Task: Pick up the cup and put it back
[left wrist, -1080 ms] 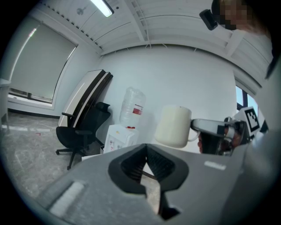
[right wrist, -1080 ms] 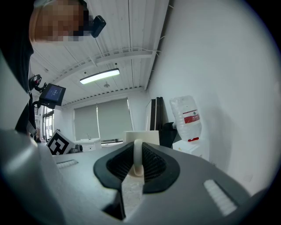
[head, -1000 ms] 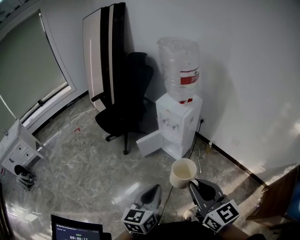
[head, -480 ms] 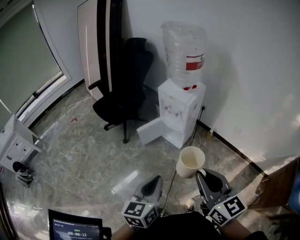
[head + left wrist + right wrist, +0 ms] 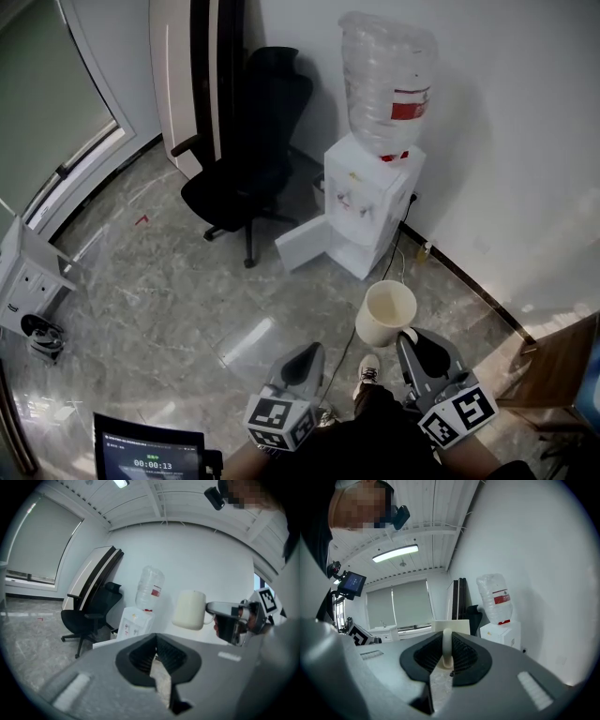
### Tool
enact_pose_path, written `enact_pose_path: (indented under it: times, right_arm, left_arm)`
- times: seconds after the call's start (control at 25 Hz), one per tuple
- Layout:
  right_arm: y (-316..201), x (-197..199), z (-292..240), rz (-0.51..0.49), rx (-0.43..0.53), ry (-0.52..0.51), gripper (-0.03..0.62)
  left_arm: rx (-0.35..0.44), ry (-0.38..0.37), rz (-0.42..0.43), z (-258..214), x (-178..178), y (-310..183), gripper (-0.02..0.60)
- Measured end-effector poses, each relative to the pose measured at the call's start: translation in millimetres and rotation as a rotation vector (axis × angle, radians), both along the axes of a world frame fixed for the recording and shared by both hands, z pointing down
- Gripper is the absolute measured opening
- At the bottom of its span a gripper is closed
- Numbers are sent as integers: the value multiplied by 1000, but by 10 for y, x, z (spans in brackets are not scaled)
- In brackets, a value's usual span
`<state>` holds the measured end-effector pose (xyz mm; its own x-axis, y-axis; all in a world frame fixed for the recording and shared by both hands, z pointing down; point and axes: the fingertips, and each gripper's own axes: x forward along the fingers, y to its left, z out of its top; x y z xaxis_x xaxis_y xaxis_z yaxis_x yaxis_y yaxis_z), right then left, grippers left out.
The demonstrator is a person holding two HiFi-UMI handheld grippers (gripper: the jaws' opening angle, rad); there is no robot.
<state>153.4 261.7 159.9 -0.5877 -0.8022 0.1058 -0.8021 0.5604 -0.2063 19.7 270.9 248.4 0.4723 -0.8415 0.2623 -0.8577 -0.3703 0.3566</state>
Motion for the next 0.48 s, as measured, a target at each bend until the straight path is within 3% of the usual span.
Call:
enact_pose_path:
  times: [0.24, 0.48]
  right_arm:
    - [-631, -91, 162, -61, -31, -11, 48]
    - [-1578, -199, 124, -178, -1, -38, 48]
  left_arm:
    - [-28, -14, -66, 95, -128, -490, 3]
    - [-19, -46, -170, 25, -235, -1356, 3]
